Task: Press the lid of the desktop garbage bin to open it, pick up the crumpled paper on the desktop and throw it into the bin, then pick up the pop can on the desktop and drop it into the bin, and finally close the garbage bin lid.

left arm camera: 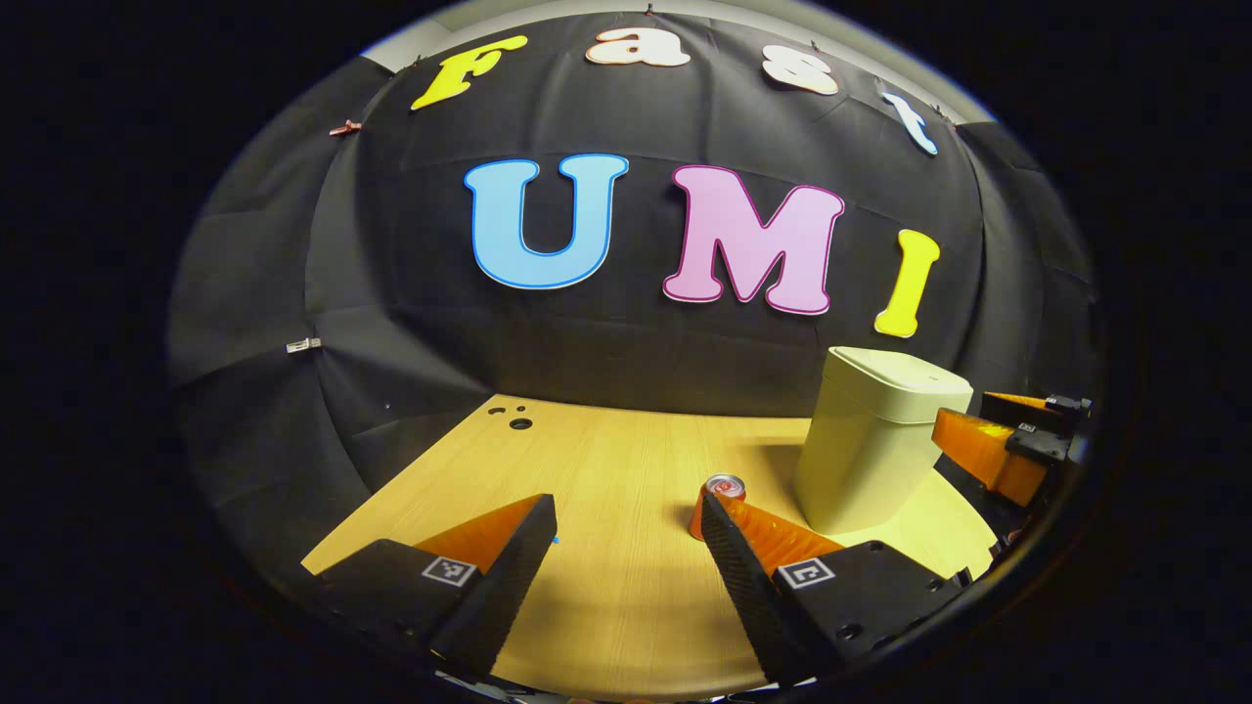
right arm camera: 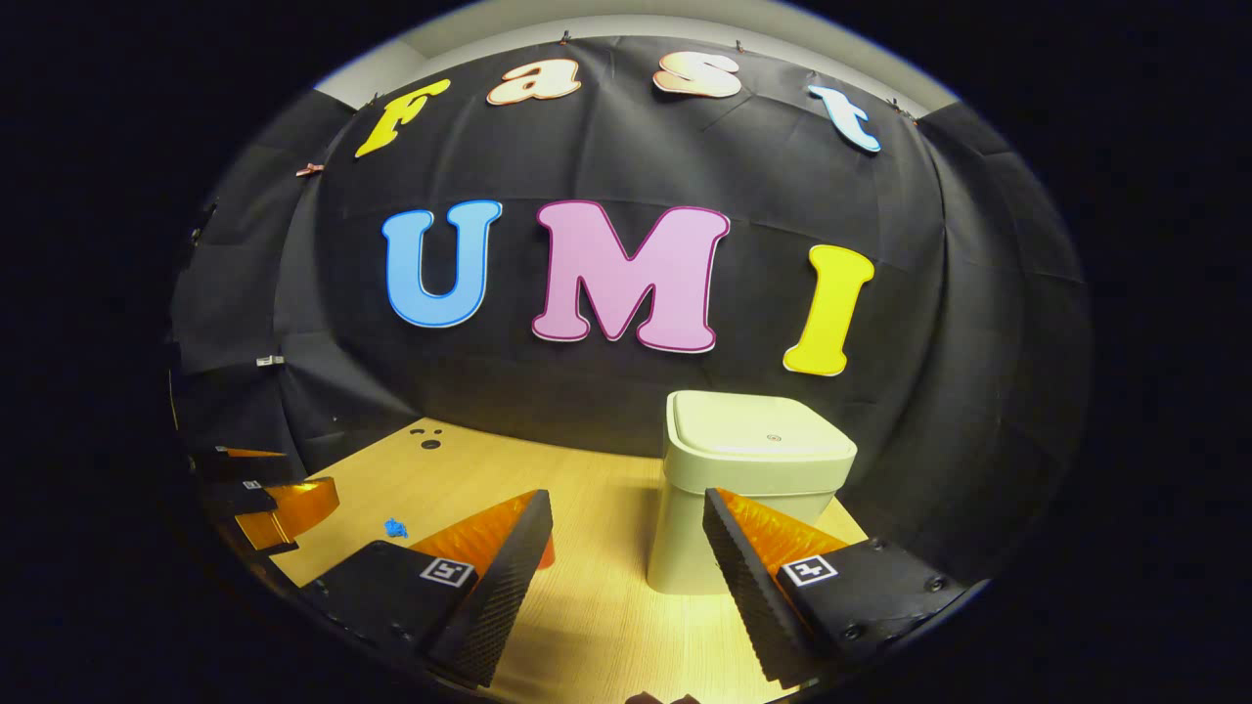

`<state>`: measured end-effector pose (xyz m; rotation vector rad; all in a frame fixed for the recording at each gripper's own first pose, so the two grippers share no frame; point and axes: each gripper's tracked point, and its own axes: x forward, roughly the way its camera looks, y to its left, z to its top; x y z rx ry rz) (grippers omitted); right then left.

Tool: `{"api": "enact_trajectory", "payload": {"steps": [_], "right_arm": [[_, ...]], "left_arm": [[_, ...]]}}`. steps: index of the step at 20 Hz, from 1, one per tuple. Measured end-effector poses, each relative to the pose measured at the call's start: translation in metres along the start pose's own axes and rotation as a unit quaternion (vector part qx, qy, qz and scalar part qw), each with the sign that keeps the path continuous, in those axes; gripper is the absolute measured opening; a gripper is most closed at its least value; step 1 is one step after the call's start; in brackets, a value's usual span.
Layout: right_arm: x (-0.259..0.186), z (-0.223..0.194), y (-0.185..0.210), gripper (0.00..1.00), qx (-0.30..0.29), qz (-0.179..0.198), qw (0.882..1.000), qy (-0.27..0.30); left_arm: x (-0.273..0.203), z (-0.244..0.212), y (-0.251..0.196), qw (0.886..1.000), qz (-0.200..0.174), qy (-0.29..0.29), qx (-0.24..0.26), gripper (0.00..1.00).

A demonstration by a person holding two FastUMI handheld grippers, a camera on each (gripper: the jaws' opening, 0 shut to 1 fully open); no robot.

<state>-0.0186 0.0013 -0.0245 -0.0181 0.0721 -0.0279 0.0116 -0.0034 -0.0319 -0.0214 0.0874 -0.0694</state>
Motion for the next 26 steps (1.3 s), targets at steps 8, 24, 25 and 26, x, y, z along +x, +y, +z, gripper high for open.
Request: {"api": "enact_trajectory", "payload": {"steps": [8,24,25,26], "right_arm": [[0.005,-0.001,0.005,0.98,-0.023,0.005,1.0,-0.008],[0.013,0.005,-0.012,0.71,-0.028,-0.024,0.999,-0.013],[0.014,0.006,-0.016,0.69,-0.028,-0.029,0.999,-0.013],[0.015,0.008,-0.017,0.6,-0.027,-0.031,0.999,-0.013]], "left_arm": [[0.01,-0.002,-0.006,1.0,-0.014,0.005,0.016,0.96],[0.022,-0.005,-0.013,0.999,-0.027,0.011,0.025,0.96],[0.023,-0.004,-0.013,0.999,-0.027,0.011,0.025,0.96],[0.023,-0.005,-0.013,0.999,-0.028,0.012,0.025,0.96]]}}
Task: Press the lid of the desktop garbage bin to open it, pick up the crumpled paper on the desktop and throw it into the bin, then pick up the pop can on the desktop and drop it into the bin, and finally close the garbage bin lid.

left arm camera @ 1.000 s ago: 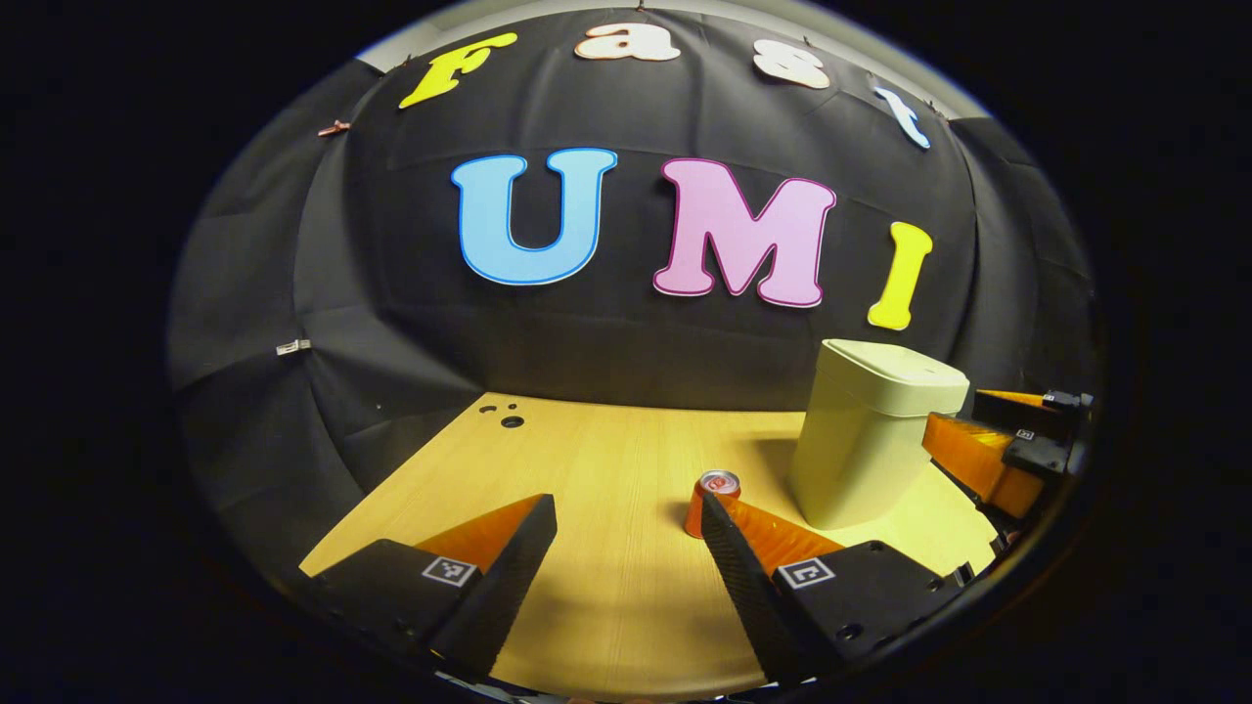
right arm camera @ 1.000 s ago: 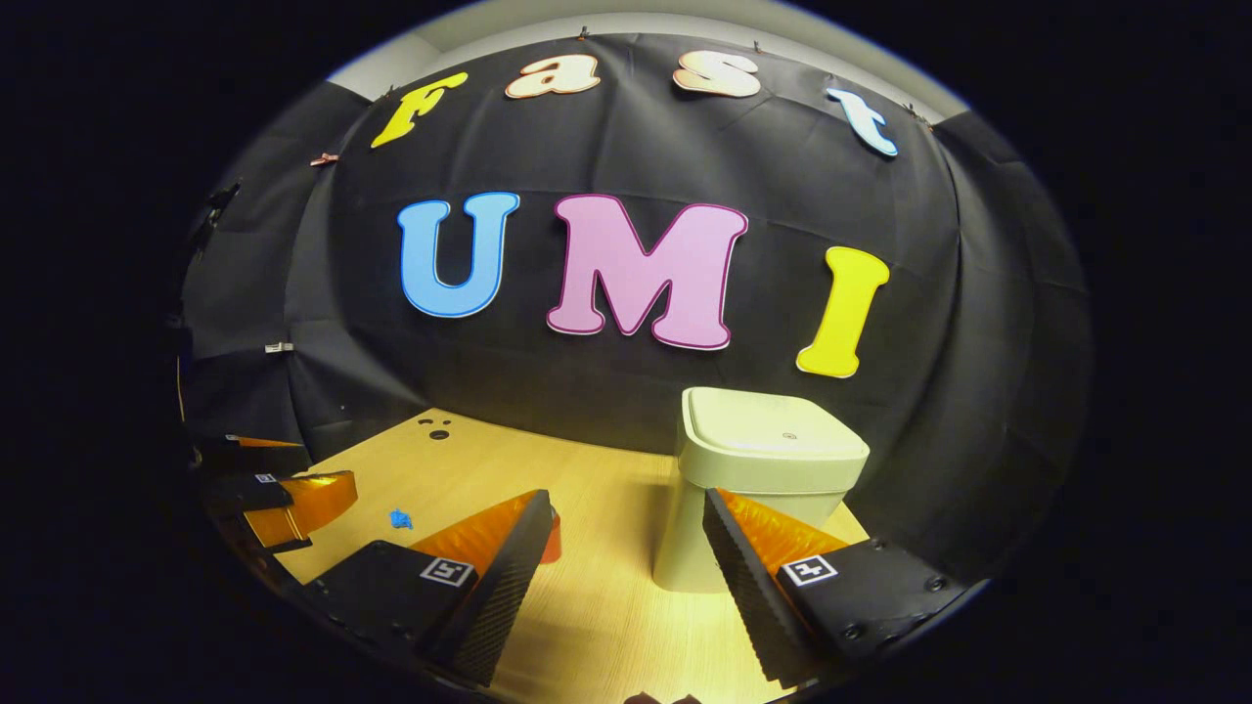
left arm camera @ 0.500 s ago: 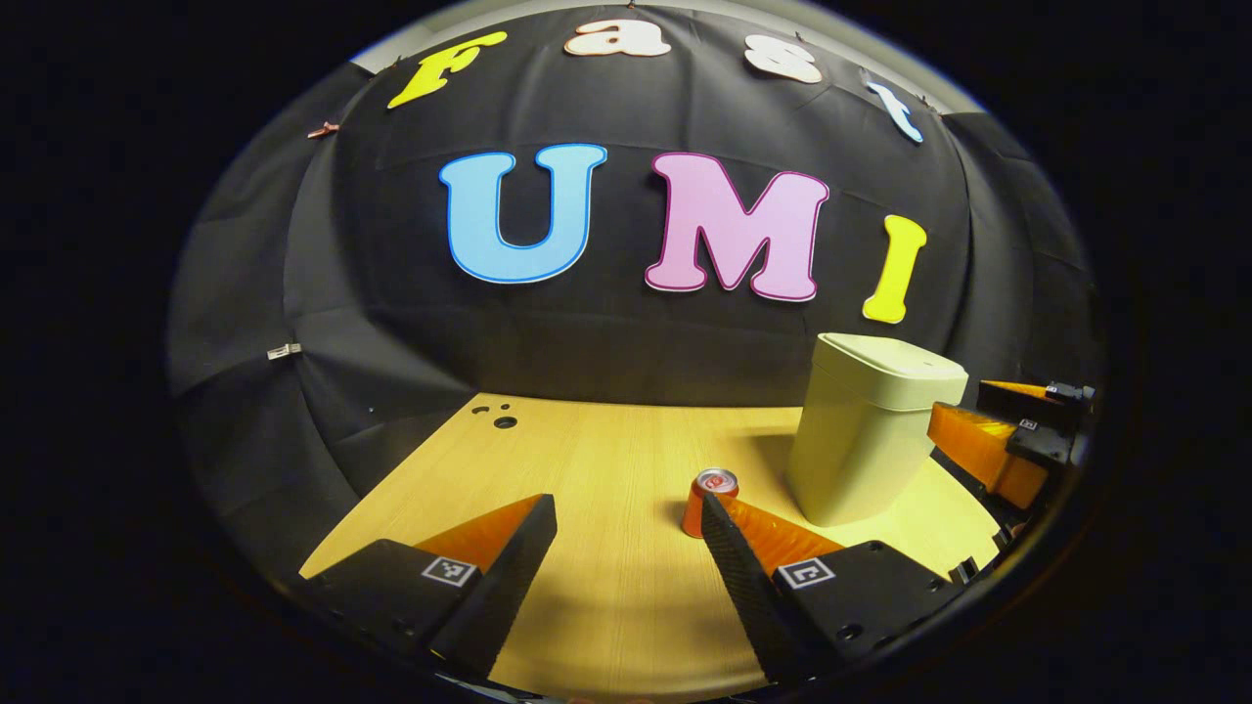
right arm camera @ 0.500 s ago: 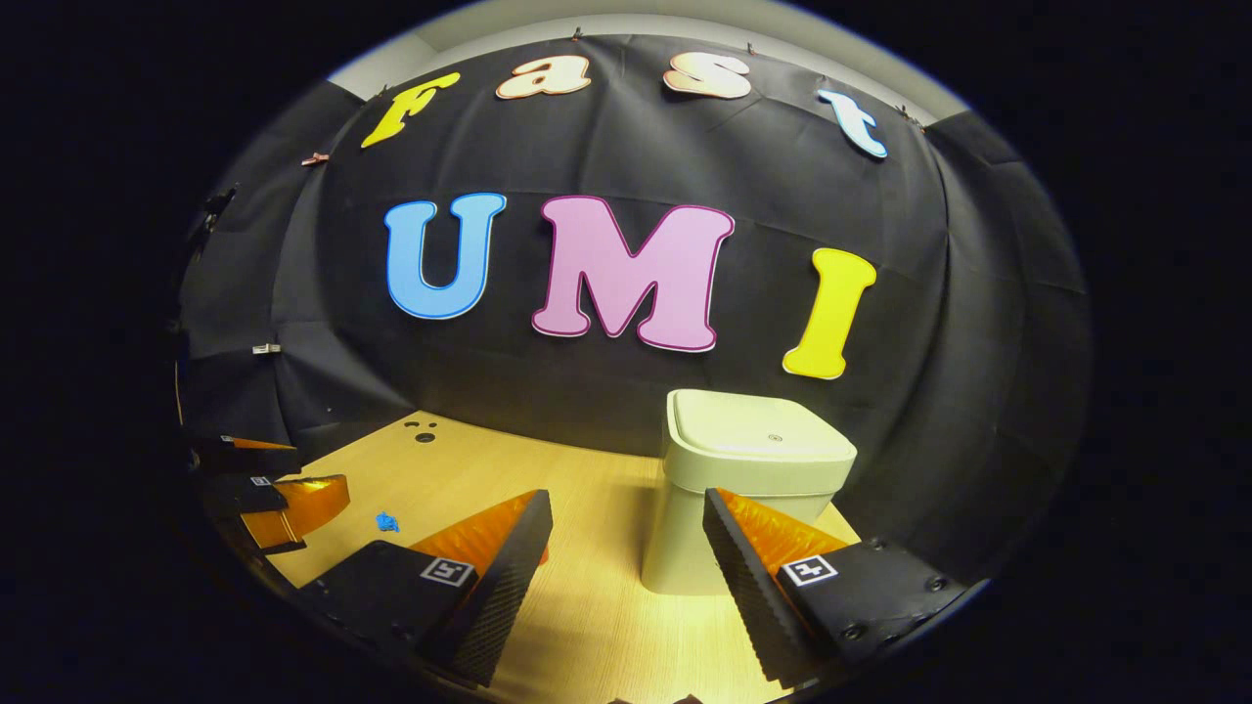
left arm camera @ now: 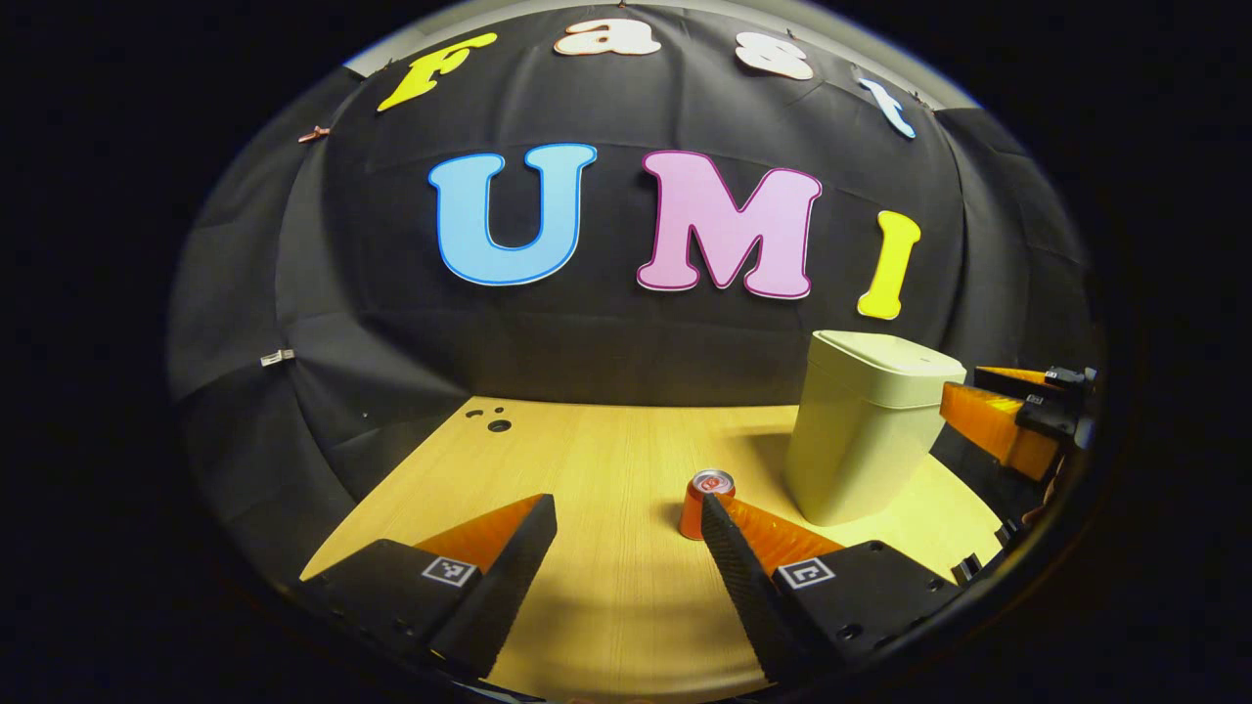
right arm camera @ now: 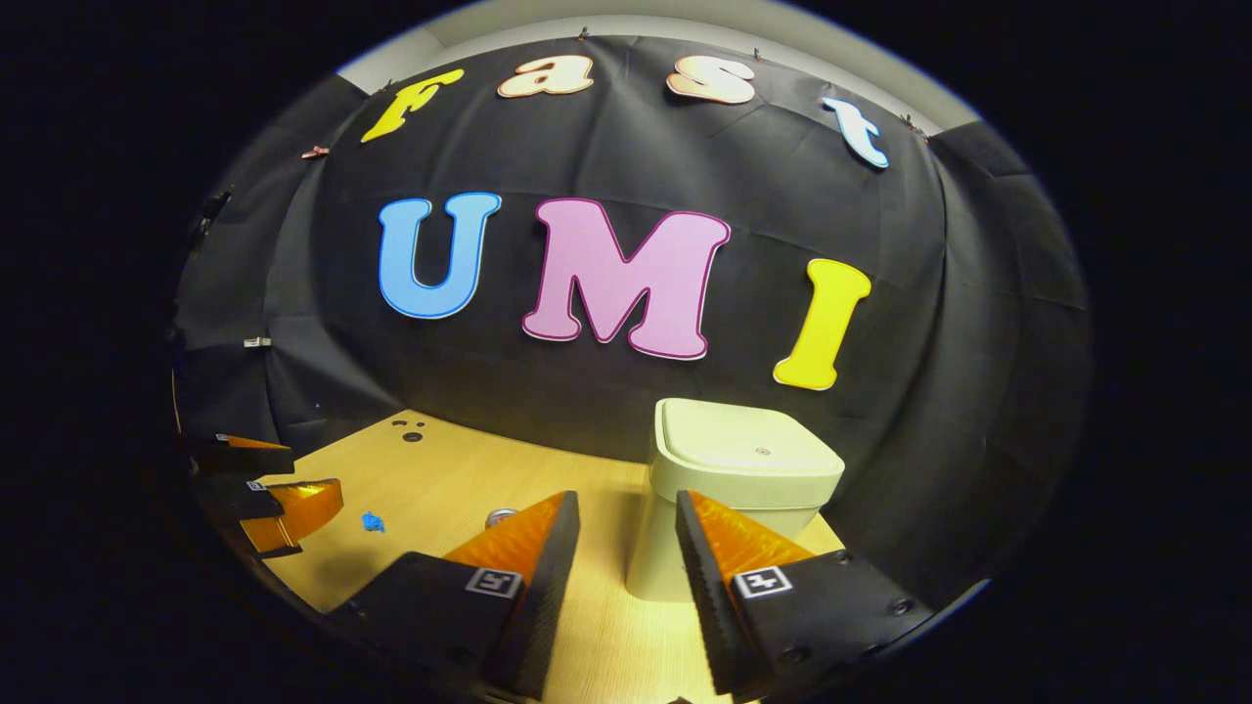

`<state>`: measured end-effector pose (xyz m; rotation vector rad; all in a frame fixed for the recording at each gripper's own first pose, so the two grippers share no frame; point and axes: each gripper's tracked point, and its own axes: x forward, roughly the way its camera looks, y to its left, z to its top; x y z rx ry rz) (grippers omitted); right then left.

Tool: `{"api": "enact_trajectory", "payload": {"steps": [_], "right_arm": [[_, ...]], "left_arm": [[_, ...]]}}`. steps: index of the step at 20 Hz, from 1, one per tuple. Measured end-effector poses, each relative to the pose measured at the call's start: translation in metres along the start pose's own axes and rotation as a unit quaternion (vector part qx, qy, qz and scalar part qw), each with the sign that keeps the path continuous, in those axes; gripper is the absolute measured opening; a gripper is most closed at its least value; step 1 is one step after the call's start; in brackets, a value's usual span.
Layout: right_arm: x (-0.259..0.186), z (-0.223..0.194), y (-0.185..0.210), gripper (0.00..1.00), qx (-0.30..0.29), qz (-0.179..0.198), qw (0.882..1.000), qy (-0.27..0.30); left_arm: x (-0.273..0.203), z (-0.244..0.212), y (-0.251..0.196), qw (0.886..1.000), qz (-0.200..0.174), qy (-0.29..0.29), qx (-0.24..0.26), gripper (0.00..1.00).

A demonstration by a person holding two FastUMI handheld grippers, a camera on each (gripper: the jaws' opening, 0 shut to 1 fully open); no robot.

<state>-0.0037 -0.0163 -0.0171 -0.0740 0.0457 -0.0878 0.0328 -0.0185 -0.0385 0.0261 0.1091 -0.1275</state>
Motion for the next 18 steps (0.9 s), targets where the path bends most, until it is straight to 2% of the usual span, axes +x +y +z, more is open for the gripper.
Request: {"api": "enact_trajectory", "payload": {"steps": [2,5,7,9,14,18], "right_arm": [[0.001,-0.001,-0.001,0.43,0.001,-0.002,1.0,0.004],[0.004,-0.004,-0.008,0.3,0.003,-0.009,1.0,0.01],[0.005,-0.002,-0.012,0.15,0.005,-0.015,1.0,0.006],[0.008,-0.002,-0.012,0.06,0.002,-0.009,1.0,0.008],[0.003,0.005,-0.003,0.07,0.037,0.028,0.999,0.008],[0.026,0.012,-0.018,0.05,0.031,0.023,0.999,0.018]], "left_arm": [[0.002,0.0,-0.001,1.0,-0.002,0.001,0.0,0.96],[0.005,-0.001,-0.002,1.0,-0.003,0.005,-0.003,0.96],[0.007,-0.003,-0.003,1.0,-0.005,0.008,-0.004,0.96],[0.009,-0.005,-0.006,1.0,-0.007,0.012,-0.004,0.96],[0.011,-0.012,-0.012,1.0,-0.012,0.023,0.0,0.96],[0.014,-0.016,-0.013,0.999,-0.013,0.031,0.002,0.96]]}}
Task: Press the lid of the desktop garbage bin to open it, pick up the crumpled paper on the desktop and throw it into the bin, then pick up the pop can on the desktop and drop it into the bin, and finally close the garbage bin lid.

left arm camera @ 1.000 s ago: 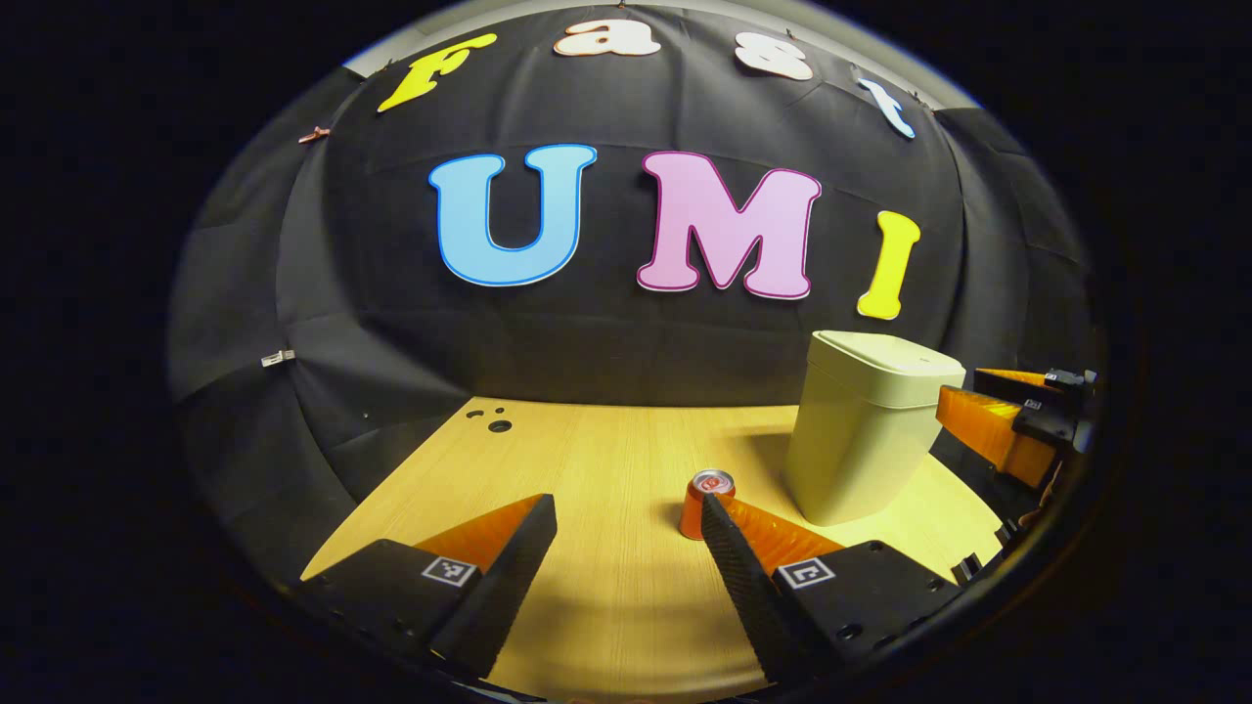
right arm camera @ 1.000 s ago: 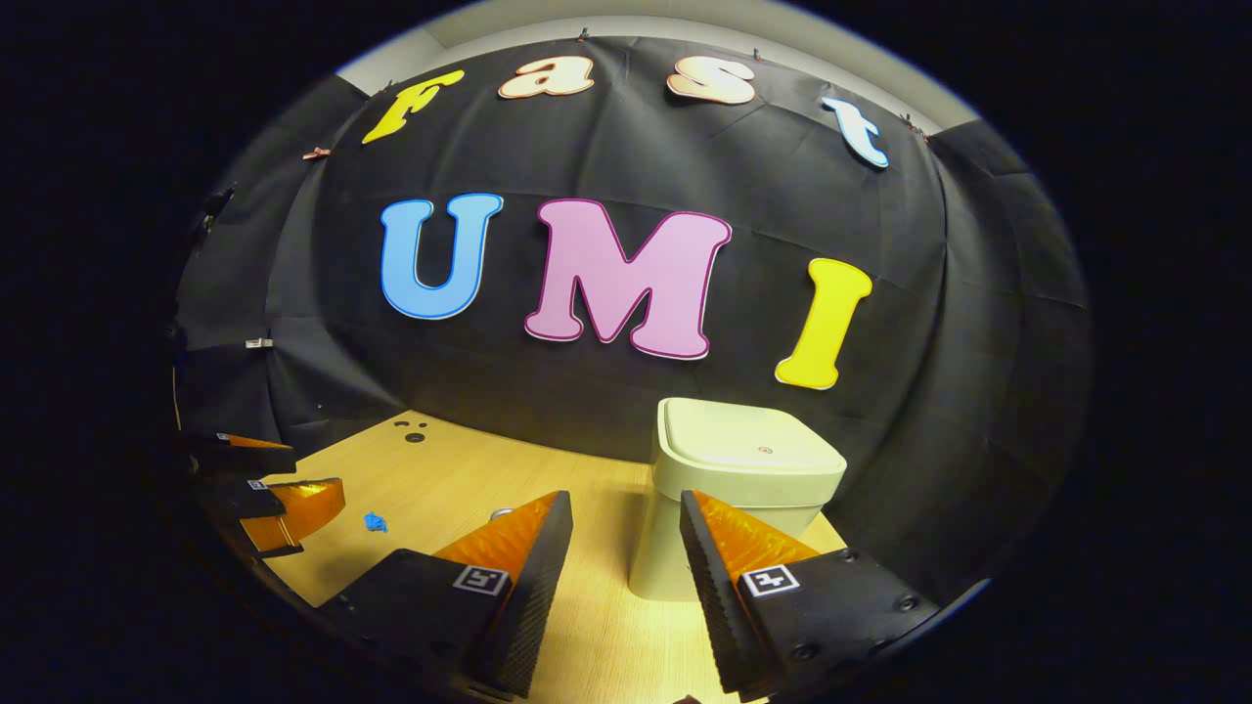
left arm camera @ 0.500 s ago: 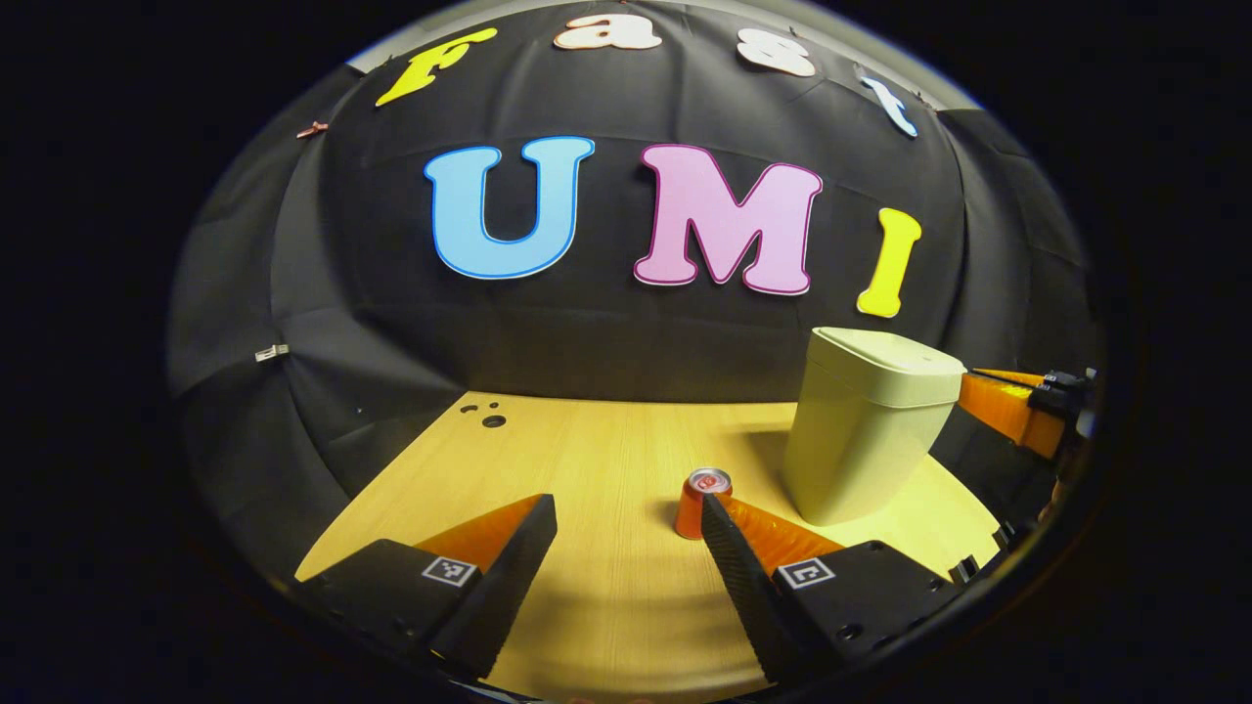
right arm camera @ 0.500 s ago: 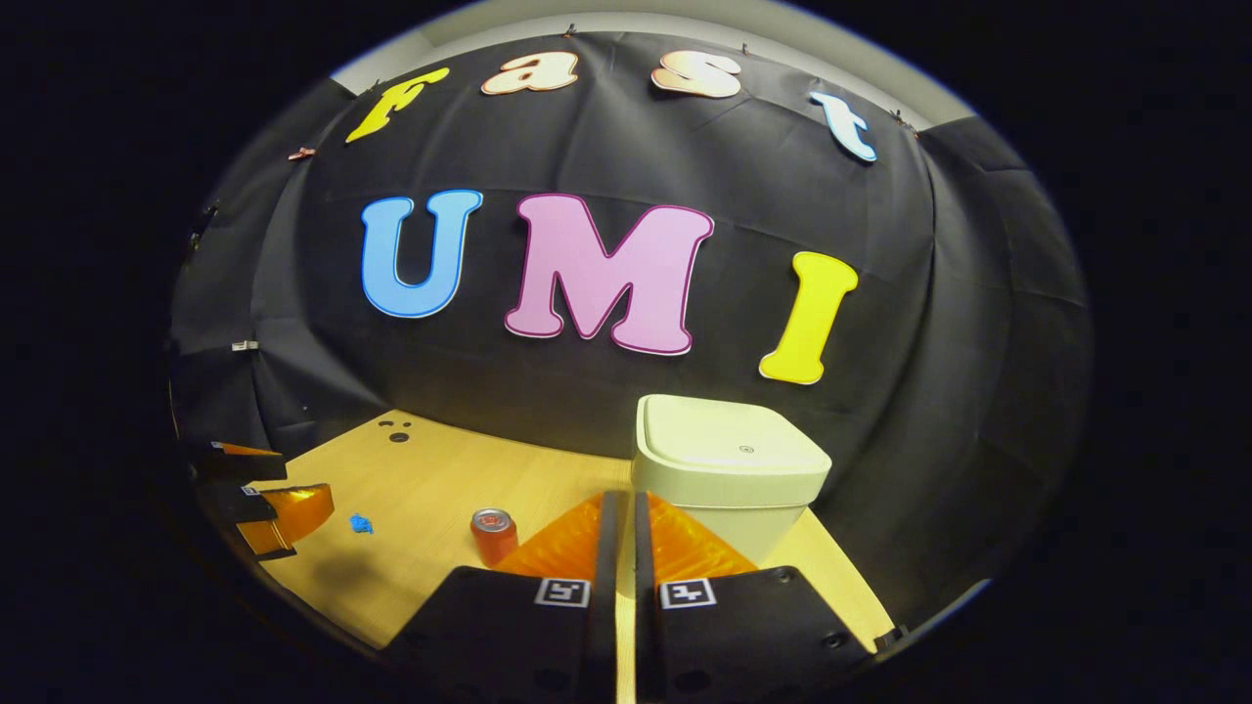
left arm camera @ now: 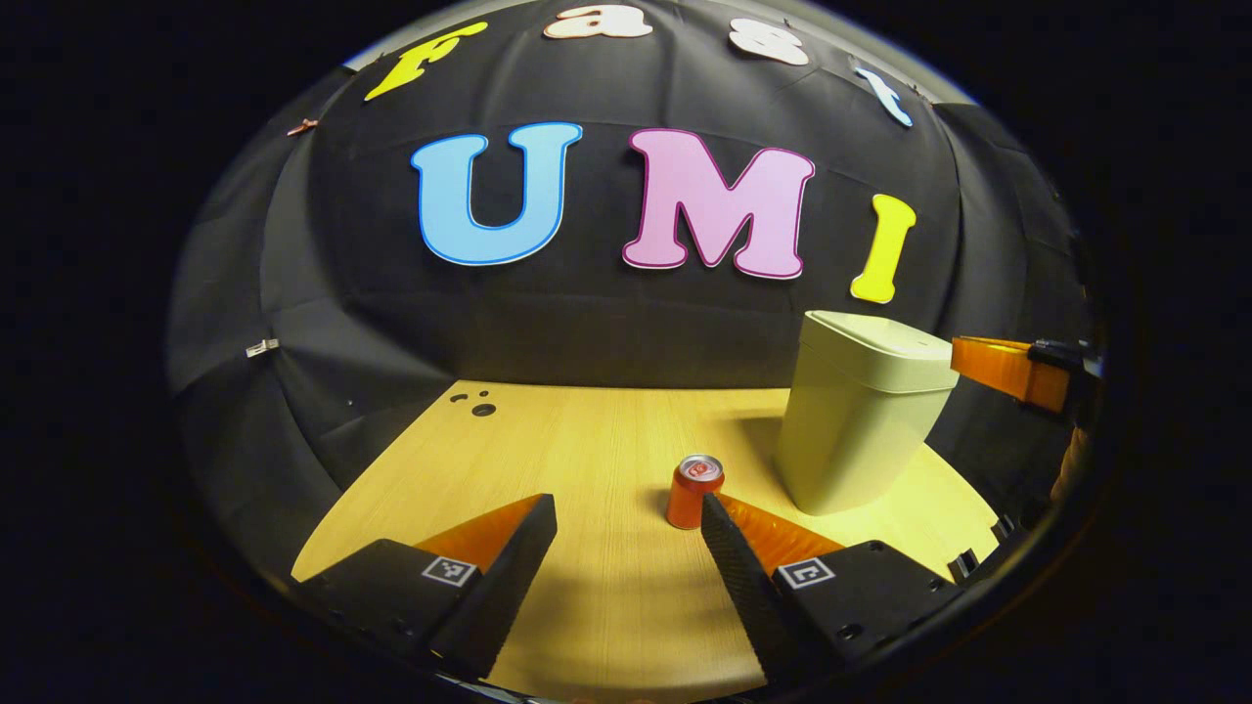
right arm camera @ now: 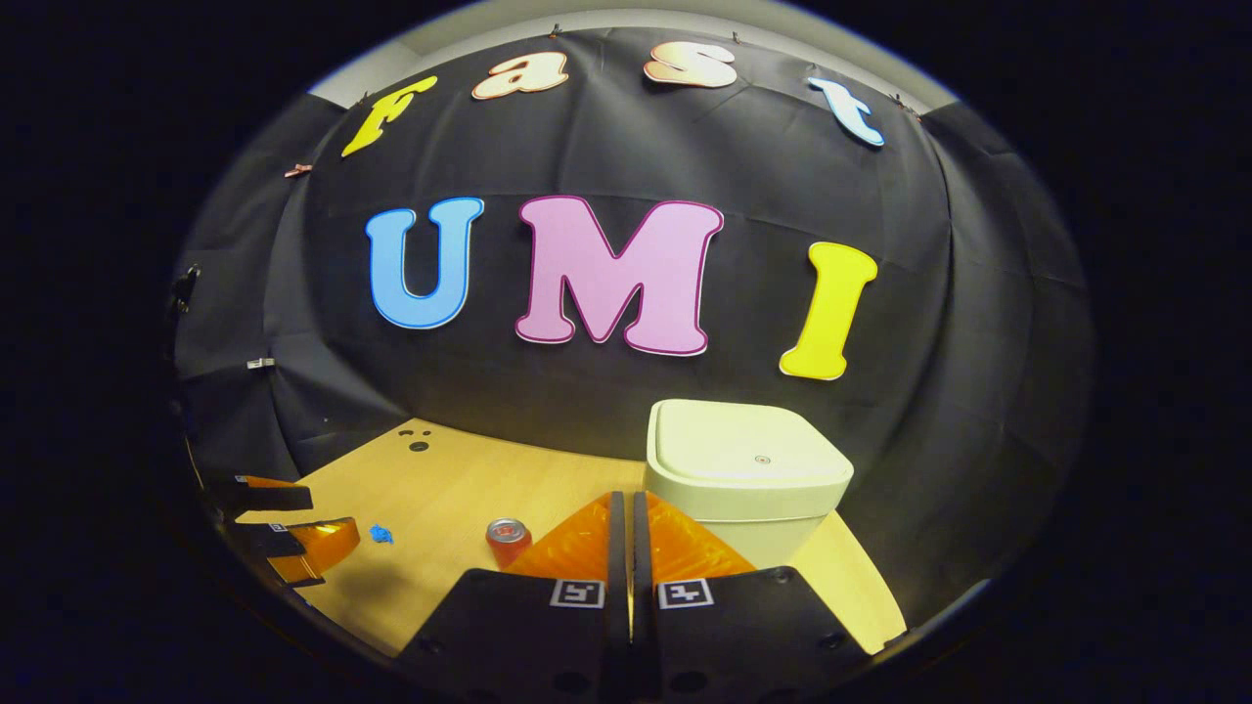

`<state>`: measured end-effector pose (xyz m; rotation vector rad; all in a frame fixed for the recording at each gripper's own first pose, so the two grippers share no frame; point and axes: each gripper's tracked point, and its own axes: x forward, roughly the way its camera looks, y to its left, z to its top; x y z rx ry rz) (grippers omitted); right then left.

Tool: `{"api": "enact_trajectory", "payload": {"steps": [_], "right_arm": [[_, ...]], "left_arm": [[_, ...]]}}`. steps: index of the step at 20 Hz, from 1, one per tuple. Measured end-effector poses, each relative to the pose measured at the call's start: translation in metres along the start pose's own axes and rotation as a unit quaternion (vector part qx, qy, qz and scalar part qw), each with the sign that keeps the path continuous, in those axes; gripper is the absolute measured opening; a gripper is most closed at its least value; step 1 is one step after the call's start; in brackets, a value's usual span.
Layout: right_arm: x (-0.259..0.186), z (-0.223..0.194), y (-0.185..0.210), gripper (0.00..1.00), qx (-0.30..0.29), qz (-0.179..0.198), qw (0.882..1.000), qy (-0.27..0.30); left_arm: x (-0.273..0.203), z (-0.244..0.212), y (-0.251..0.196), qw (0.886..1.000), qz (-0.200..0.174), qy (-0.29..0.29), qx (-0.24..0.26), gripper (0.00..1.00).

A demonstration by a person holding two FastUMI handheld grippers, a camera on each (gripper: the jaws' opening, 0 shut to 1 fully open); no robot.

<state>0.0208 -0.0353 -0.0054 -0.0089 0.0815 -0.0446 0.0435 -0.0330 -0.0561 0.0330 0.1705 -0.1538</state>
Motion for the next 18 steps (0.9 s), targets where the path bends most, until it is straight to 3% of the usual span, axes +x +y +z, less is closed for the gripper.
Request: {"api": "enact_trajectory", "payload": {"steps": [10,18], "right_arm": [[0.046,0.021,-0.064,0.05,0.01,-0.041,0.999,0.025],[0.09,0.01,-0.106,0.05,0.013,-0.067,0.996,0.058]], "left_arm": [[0.005,-0.007,0.018,0.999,0.028,0.012,-0.014,0.96],[0.004,-0.015,0.032,0.998,0.051,0.024,-0.022,0.96]]}}
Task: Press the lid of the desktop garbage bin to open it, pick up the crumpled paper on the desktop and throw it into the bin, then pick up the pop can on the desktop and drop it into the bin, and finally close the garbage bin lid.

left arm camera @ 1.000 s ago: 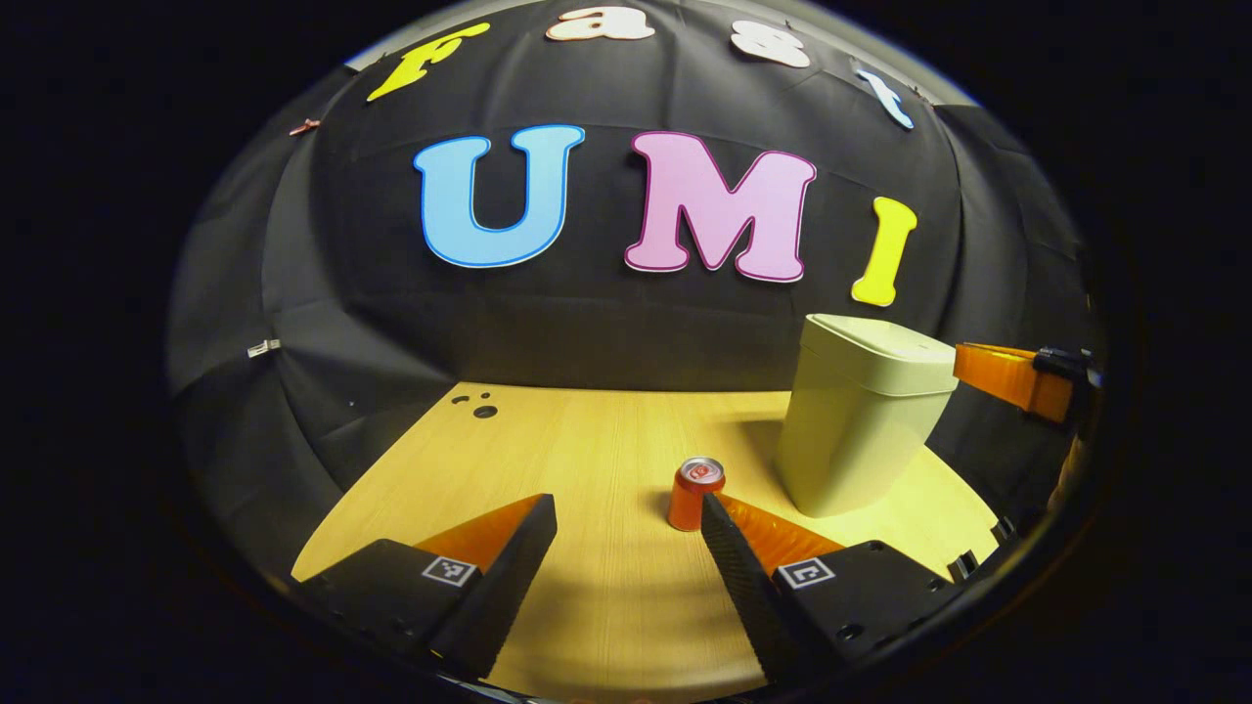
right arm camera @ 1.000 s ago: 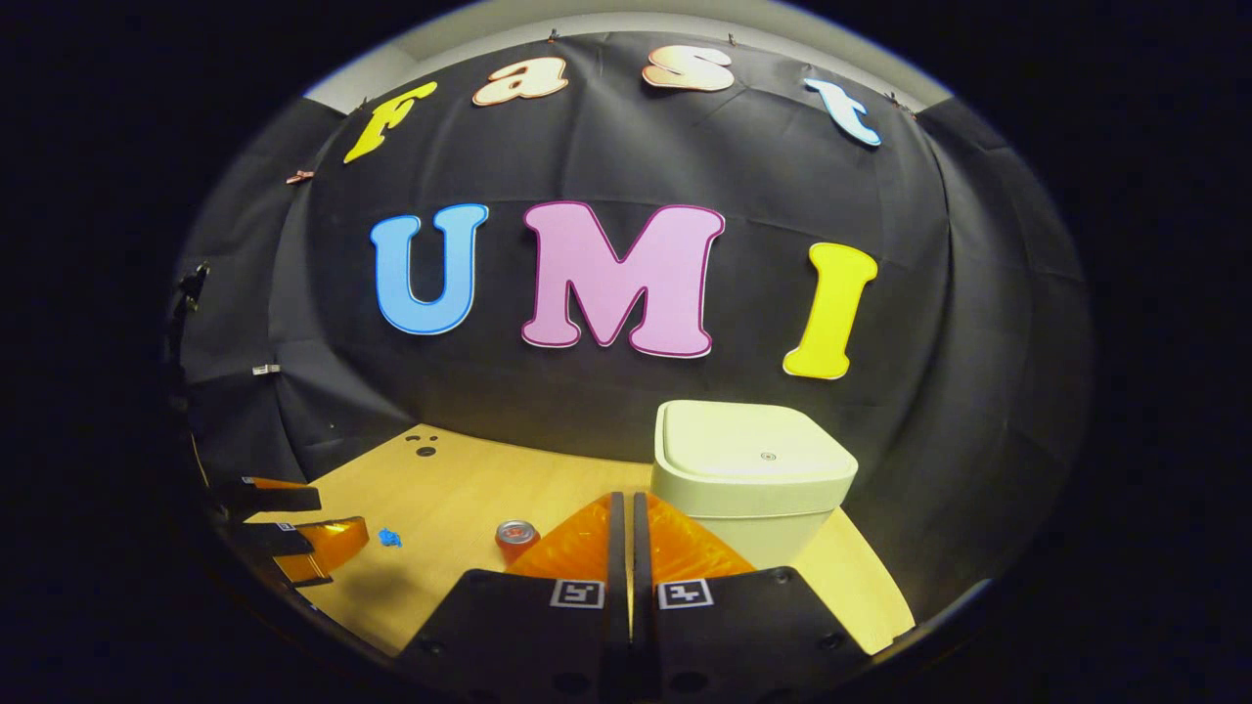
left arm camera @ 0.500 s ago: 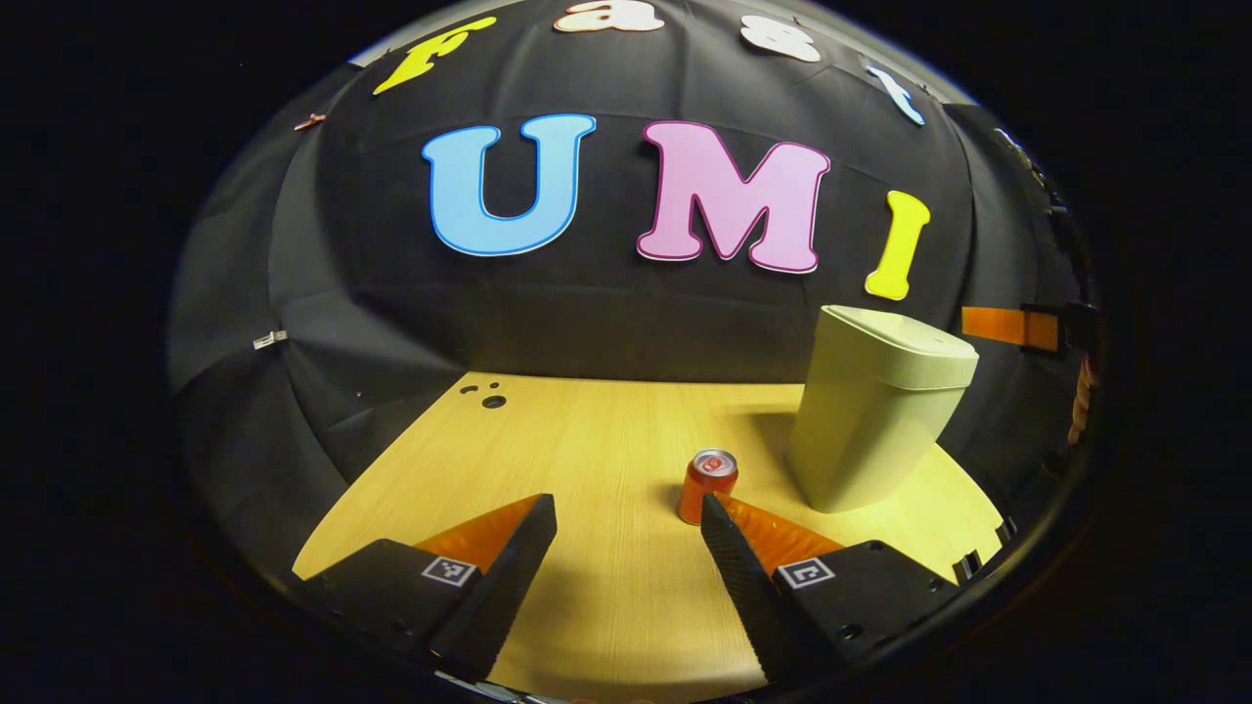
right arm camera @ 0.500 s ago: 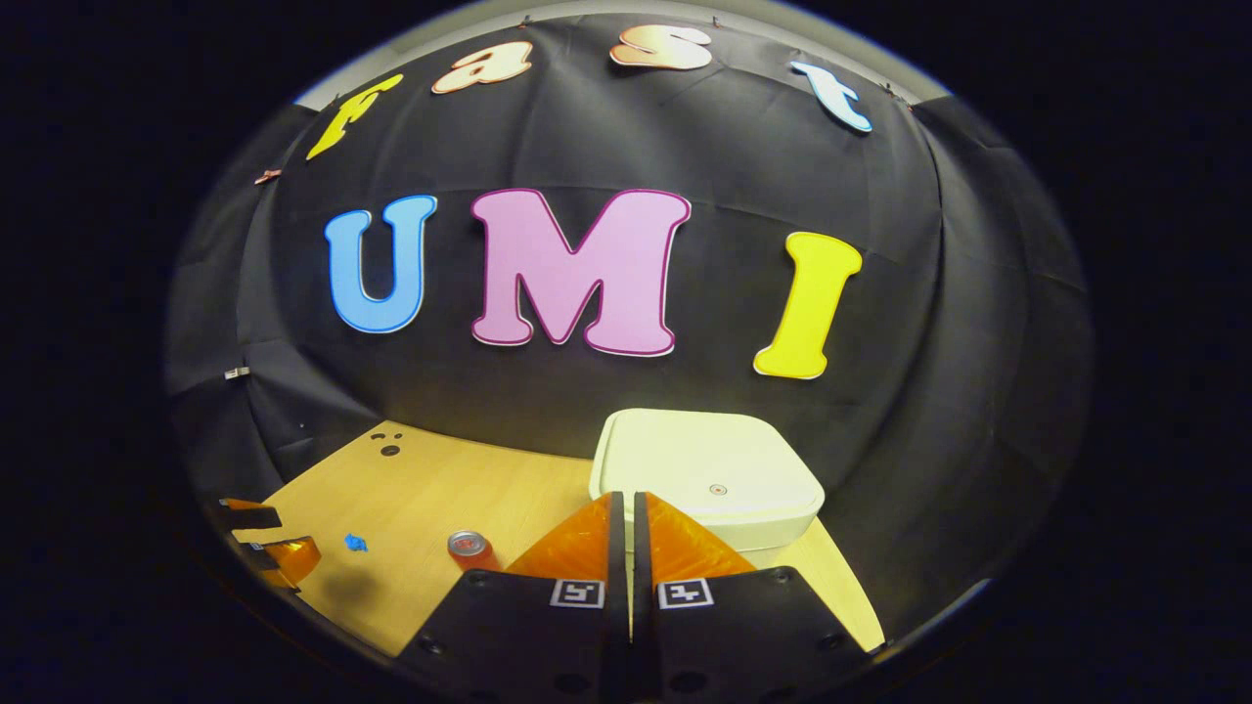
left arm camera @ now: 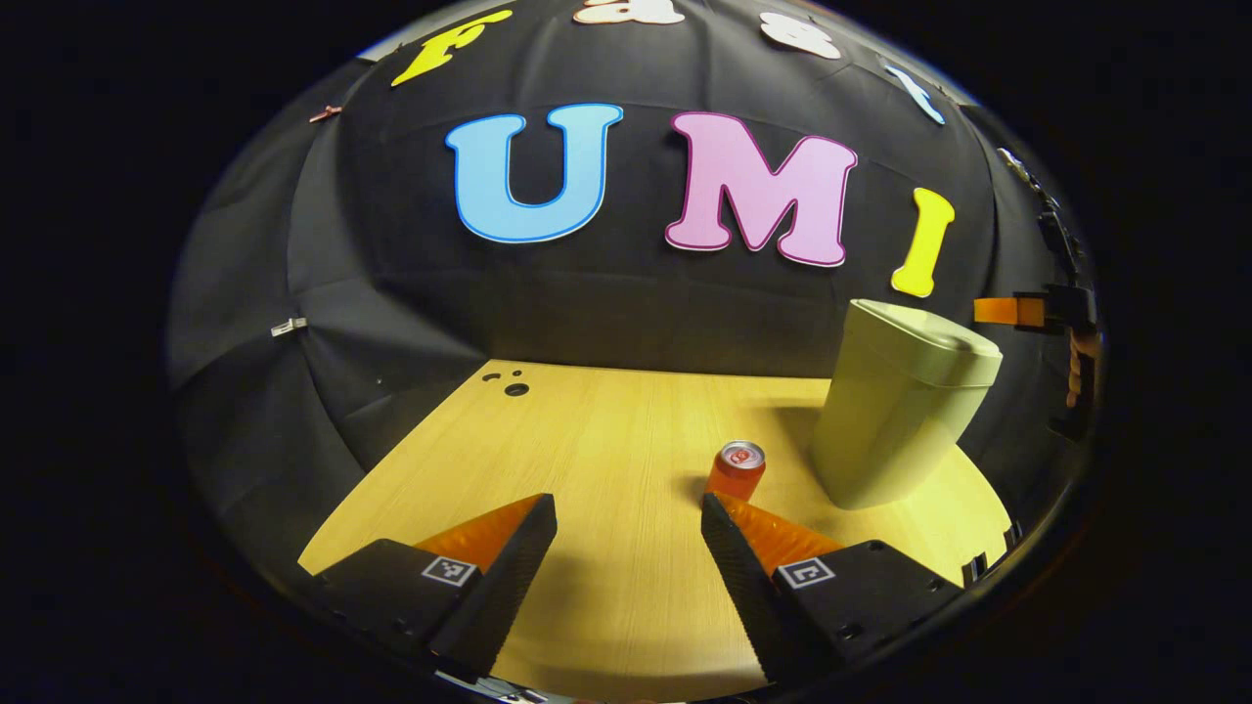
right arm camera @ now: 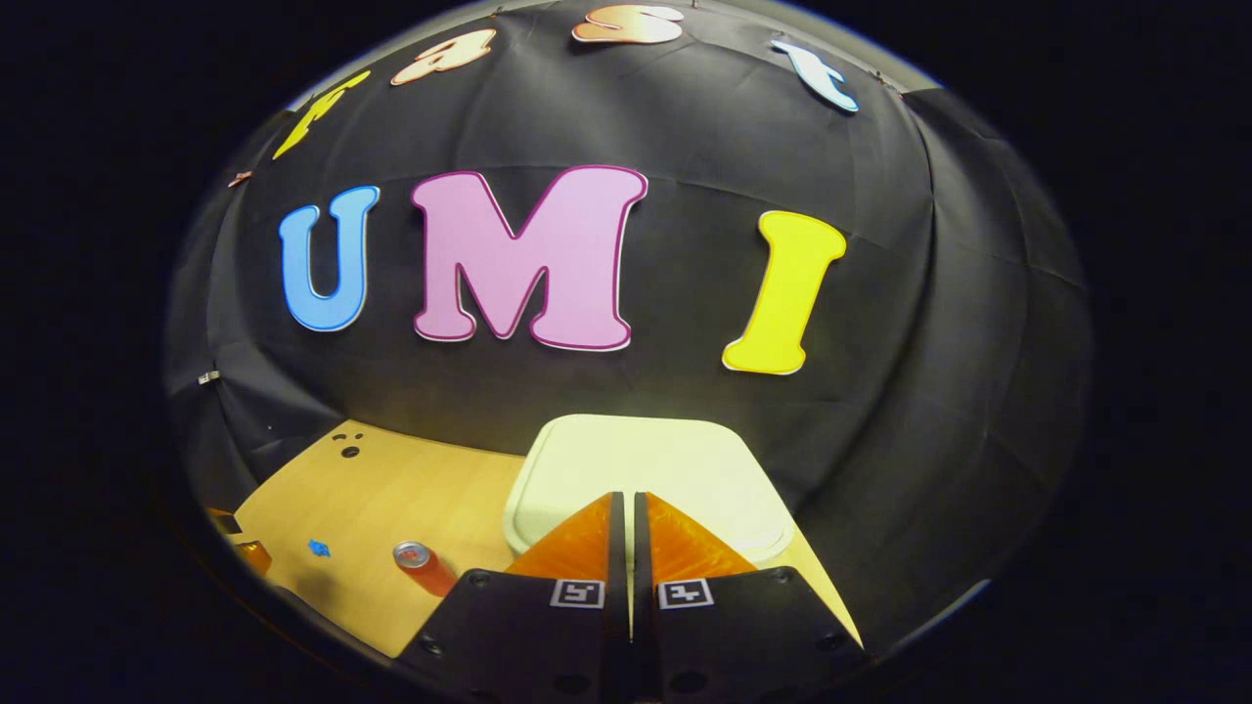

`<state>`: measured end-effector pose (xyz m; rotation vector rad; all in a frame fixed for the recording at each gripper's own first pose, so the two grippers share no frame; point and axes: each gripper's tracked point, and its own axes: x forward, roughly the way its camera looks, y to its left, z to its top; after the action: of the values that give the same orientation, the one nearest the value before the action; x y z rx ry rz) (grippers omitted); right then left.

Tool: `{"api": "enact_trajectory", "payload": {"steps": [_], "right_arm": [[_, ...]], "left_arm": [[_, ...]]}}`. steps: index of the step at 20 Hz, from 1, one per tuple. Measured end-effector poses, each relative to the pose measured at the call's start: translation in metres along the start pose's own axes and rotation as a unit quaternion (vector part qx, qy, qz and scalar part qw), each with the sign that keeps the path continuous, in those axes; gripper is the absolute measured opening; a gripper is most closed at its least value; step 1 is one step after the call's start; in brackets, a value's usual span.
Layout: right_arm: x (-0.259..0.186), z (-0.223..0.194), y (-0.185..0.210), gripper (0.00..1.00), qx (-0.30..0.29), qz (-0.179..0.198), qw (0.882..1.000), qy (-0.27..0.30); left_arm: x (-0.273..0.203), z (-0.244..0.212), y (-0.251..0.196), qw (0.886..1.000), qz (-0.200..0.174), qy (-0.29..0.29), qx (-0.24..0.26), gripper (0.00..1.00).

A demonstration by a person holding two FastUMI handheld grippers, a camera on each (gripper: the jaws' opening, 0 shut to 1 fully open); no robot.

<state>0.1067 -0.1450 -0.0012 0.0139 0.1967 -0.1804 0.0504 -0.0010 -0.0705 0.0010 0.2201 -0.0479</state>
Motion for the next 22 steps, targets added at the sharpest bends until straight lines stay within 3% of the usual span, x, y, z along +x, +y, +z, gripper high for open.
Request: {"api": "enact_trajectory", "payload": {"steps": [7,15,22], "right_arm": [[0.026,-0.022,-0.018,0.05,0.019,-0.014,0.999,0.048],[0.025,-0.026,-0.018,0.06,0.06,-0.006,0.996,0.06],[0.023,-0.026,-0.017,0.06,0.022,-0.022,0.999,0.042]], "left_arm": [[0.001,-0.006,0.009,1.0,0.015,0.009,-0.006,0.96],[0.004,-0.01,0.004,1.0,0.01,0.014,-0.005,0.96],[0.007,-0.014,0.001,1.0,0.0,0.016,-0.006,0.96]]}}
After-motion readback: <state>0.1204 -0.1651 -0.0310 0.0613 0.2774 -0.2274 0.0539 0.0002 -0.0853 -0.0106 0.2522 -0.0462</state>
